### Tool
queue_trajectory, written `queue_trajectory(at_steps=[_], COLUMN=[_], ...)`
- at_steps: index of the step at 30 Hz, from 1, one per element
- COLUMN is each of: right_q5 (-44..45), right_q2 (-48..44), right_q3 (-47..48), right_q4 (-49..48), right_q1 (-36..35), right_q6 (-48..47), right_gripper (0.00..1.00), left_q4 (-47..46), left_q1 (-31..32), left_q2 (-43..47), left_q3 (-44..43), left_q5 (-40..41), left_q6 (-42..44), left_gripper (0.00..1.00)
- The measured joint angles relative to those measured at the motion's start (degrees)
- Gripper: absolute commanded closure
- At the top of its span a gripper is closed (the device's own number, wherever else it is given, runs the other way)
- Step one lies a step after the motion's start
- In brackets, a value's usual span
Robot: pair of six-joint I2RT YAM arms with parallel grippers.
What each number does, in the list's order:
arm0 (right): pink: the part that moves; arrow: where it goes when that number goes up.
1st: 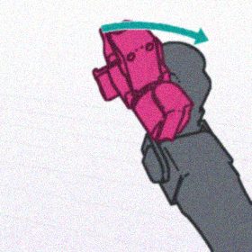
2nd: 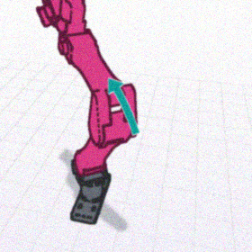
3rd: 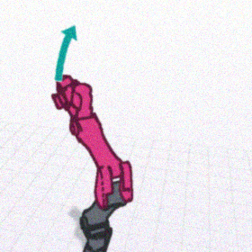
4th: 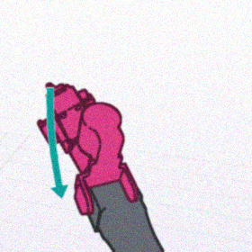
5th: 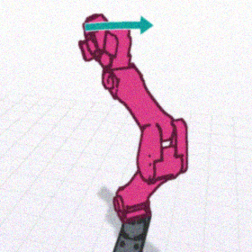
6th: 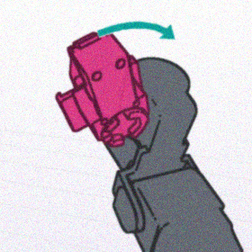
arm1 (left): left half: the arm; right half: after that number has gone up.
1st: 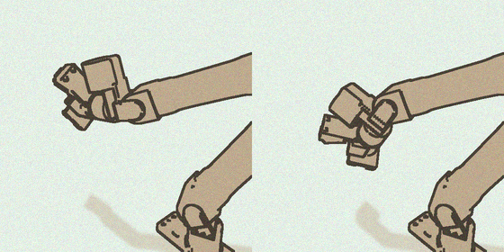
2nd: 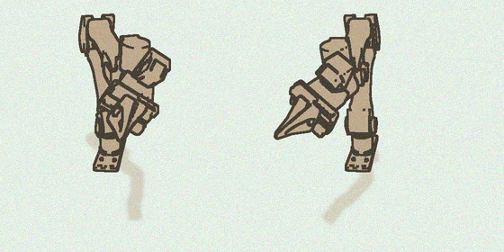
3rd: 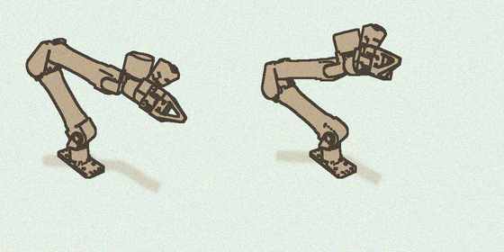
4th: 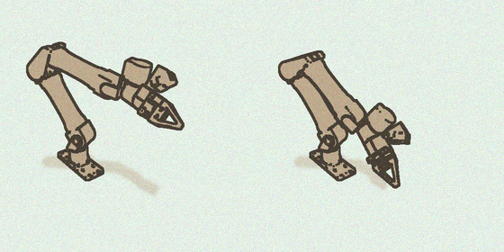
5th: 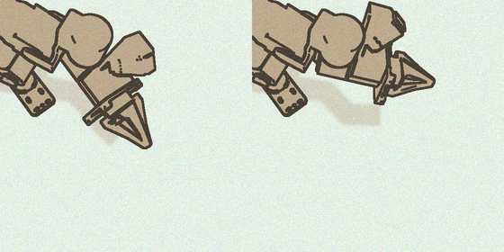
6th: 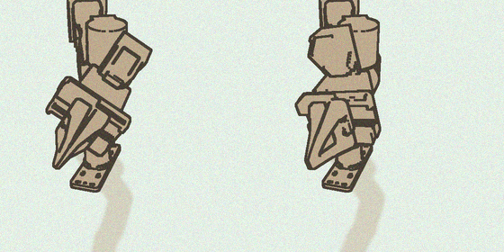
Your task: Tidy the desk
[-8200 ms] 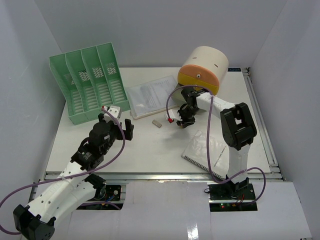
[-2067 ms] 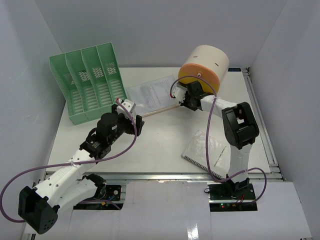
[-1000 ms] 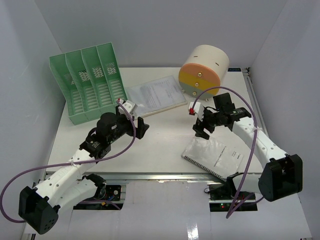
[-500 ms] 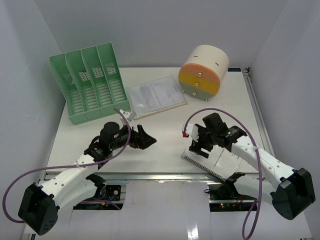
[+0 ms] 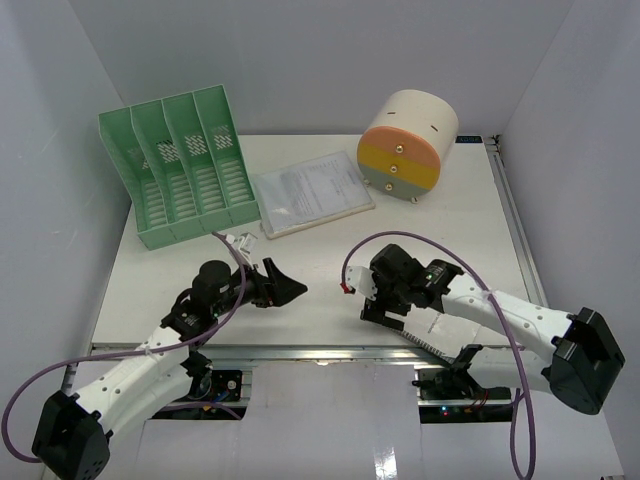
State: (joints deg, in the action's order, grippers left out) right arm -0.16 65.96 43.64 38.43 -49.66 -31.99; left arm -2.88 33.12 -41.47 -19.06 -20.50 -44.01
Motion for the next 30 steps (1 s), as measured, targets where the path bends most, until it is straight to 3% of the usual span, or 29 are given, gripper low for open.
queue_trajectory(at_steps=[8, 18, 26, 30], right_q5=[8.7, 10.5, 14.7, 16.1], right_q2=[5.0, 9.9, 14.6, 15.3], right_q3=[-0.8, -0.8, -1.4, -1.4], right_q4=[-2.5, -3.1, -5.4, -5.8], right_q1=[-5.8, -10.2, -10.9, -11.2], right_q6=[2.1, 3.4, 3.9, 4.2], right_gripper=[0.1, 0.05, 0.3, 0.48], left_q4=[3.1, 8.8, 12.6, 14.9], left_q1=[0.0, 0.0, 0.0, 0.0], left_q2=[1.9, 5.6, 10.6, 13.8], left_q3=[0.8, 0.7, 0.6, 0.2], left_q5=[2.2, 7.7, 13.3, 16.2], left_q6=[-1.2, -2.5, -4.5, -5.1], left_gripper=[0.02, 0.02, 0.02, 0.02])
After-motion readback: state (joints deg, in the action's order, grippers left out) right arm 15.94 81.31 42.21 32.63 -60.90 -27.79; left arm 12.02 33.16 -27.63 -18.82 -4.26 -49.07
